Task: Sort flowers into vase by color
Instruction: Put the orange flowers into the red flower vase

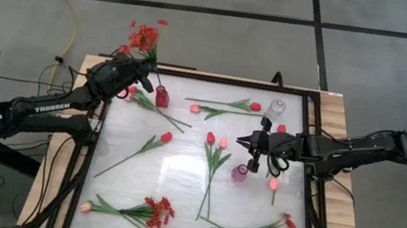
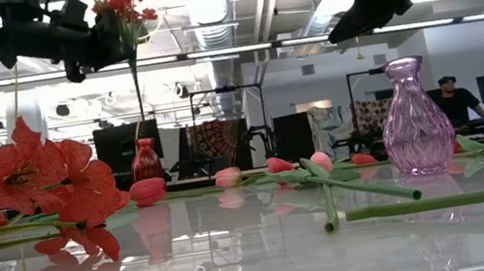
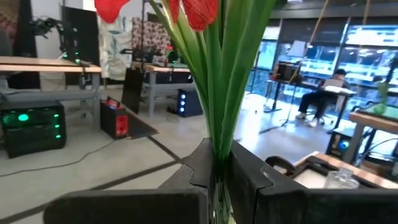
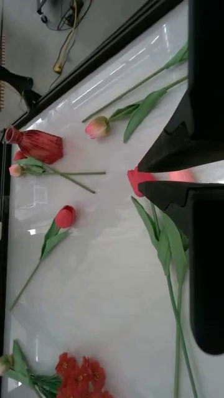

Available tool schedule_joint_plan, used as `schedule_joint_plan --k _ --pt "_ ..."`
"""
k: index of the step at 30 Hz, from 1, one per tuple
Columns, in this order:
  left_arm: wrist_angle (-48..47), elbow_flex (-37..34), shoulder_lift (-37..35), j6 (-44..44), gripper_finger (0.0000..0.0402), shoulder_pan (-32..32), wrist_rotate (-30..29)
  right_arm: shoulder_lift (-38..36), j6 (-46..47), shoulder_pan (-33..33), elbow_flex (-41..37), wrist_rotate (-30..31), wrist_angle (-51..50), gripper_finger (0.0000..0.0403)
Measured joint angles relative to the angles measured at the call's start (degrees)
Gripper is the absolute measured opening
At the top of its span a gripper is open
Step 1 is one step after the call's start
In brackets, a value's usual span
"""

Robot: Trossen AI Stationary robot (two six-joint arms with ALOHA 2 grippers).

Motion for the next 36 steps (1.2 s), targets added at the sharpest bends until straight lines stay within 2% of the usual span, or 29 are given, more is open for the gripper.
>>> schedule_joint_plan --k 8,24,36 --pt "-0.78 0.0 0.15 -0.31 0.0013 0.07 1.34 0.0 -0.03 0.95 0.0 -0.14 -0.01 0.0062" --pt "-4.24 0.0 0.69 0.94 0.0013 0.07 -0.32 0.0 -0.07 0.91 0.0 -0.14 -0.25 0.0062" --pt "0.12 0.0 9.19 1.43 0.0013 0.07 -0.54 0.0 0.12 0.91 -0.01 -0.14 -0.63 0.0062"
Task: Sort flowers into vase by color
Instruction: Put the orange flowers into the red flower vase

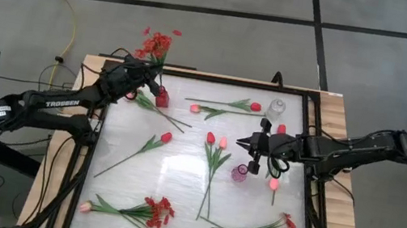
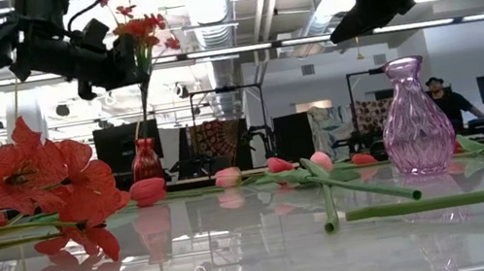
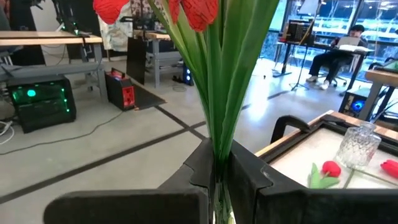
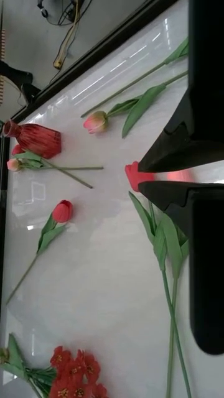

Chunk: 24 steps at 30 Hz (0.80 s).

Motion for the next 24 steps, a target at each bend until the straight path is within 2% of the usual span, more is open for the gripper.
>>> schedule_joint_plan --k 10,17,24 --pt "0.54 0.0 6.97 -0.51 0.0013 0.0 0.04 0.0 0.73 0.0 -0.01 -0.02 -1.05 0.0062" --pt "0.3 0.0 6.62 -0.86 0.0018 0.0 1.32 0.0 0.75 0.0 -0.01 -0.02 -1.09 0.0062" --pt "-3.29 0.0 6.55 -0.84 0.005 -0.22 1.9 0.0 0.77 0.0 -0.01 -0.04 -1.09 0.0062"
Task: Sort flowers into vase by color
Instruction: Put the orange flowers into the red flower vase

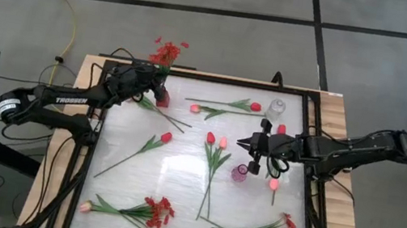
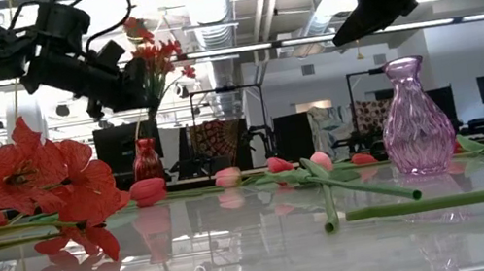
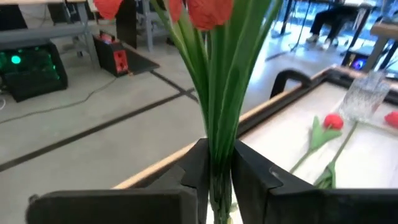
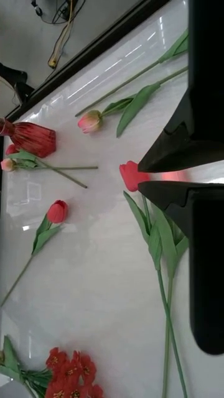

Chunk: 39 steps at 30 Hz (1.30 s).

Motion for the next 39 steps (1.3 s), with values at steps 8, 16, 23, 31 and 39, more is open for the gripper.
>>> schedule_joint_plan --k 8,16,23,31,39 --pt "-2.88 0.0 0.0 -0.76 0.0105 0.02 0.11 -0.02 0.09 0.0 0.0 0.0 0.0 0.0062" --pt "-6.95 0.0 -4.74 0.9 0.0181 -0.54 2.16 0.0 0.09 0.0 0.0 0.0 0.02 0.0062" --pt "-20.24 0.0 -14.28 -0.9 0.023 -0.63 8.67 0.0 0.09 0.0 0.0 -0.02 0.04 0.0062" --pt "-35.69 1.11 -25.39 -7.26 0.0232 -1.74 24.36 -0.02 0.07 0.07 0.0 -0.04 0.07 0.0062" --pt "-45.25 6.15 -29.51 -11.92 0.0231 -14.15 24.39 0.0 0.07 0.31 0.0 -0.07 1.1 0.0062"
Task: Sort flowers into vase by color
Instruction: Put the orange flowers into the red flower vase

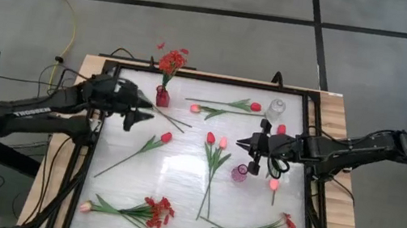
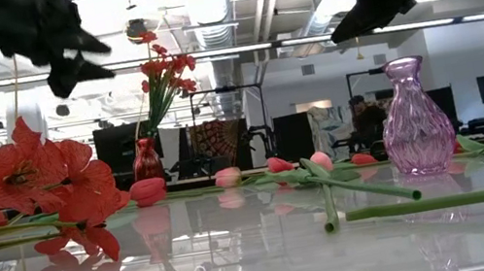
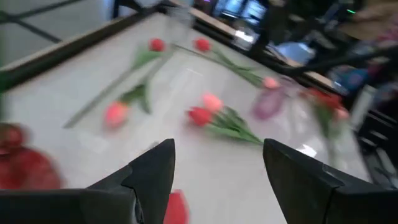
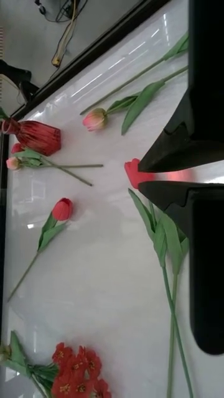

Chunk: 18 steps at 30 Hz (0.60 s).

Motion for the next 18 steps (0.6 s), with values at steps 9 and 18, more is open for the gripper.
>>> schedule_joint_plan --k 9,18 --pt "-12.77 5.63 5.03 -7.13 0.0231 -20.63 -6.49 0.0 3.86 0.18 0.0 -0.03 0.05 0.0062" --pt "-13.2 5.92 14.73 -19.52 0.0231 -41.12 -3.54 0.0 4.07 2.48 0.0 -0.02 0.57 0.0062"
